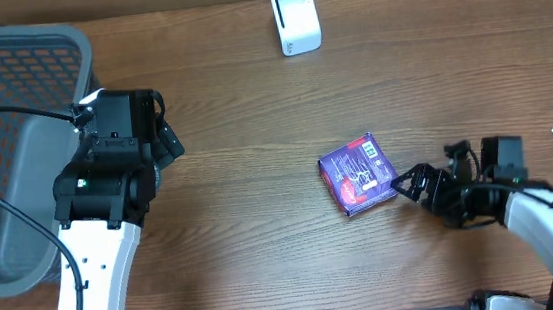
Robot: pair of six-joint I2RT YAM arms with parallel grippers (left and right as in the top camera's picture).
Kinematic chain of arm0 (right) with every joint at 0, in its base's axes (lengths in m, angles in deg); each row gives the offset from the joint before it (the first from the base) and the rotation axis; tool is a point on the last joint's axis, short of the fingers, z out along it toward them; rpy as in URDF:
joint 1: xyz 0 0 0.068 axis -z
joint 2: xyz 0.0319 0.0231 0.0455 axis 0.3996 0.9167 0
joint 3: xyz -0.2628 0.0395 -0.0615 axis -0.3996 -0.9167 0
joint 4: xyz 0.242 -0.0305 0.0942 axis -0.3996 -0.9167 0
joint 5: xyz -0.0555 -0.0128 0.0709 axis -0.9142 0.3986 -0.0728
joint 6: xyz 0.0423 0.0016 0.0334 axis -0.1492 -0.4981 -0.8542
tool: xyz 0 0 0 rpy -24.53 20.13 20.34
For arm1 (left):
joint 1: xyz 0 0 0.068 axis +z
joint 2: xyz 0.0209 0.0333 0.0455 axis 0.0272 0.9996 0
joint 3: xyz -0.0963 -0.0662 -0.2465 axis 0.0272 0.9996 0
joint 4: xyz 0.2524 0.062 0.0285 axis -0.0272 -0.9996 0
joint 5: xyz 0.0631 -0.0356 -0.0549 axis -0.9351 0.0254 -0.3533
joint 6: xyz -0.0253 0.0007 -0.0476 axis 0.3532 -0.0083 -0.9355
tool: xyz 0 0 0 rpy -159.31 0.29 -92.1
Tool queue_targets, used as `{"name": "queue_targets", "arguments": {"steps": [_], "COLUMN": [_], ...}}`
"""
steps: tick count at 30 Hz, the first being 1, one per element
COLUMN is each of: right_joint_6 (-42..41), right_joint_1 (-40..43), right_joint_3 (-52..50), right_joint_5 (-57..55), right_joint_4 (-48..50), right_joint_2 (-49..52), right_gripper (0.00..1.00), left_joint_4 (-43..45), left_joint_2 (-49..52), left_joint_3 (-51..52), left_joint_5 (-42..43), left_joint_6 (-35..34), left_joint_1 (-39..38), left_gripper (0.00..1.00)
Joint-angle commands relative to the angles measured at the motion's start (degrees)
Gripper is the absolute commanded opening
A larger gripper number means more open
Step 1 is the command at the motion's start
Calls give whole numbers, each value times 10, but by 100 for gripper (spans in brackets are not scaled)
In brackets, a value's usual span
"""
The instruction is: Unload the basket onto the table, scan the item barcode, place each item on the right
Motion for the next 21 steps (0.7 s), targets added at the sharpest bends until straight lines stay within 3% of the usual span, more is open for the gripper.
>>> {"name": "queue_targets", "arguments": {"steps": [1, 7, 21], "right_joint_6": [-113, -260, -354], "right_joint_1": [-6, -6, -74], "right_joint_3": [-63, -147, -159], "right_joint_5": [37, -11, -66], "right_joint_4": [67, 223, 328], "right_joint_2": [3, 3, 45], "right_gripper": [100, 100, 100], "left_joint_4": [0, 0, 0], "left_joint_2": [-2, -2, -2], "left_joint_3": [0, 0, 0], "left_joint_5": [1, 1, 1], "left_joint_6": [-8, -8, -8], "left_joint_1": [-4, -4, -4], "left_gripper": [100, 99, 100]}}
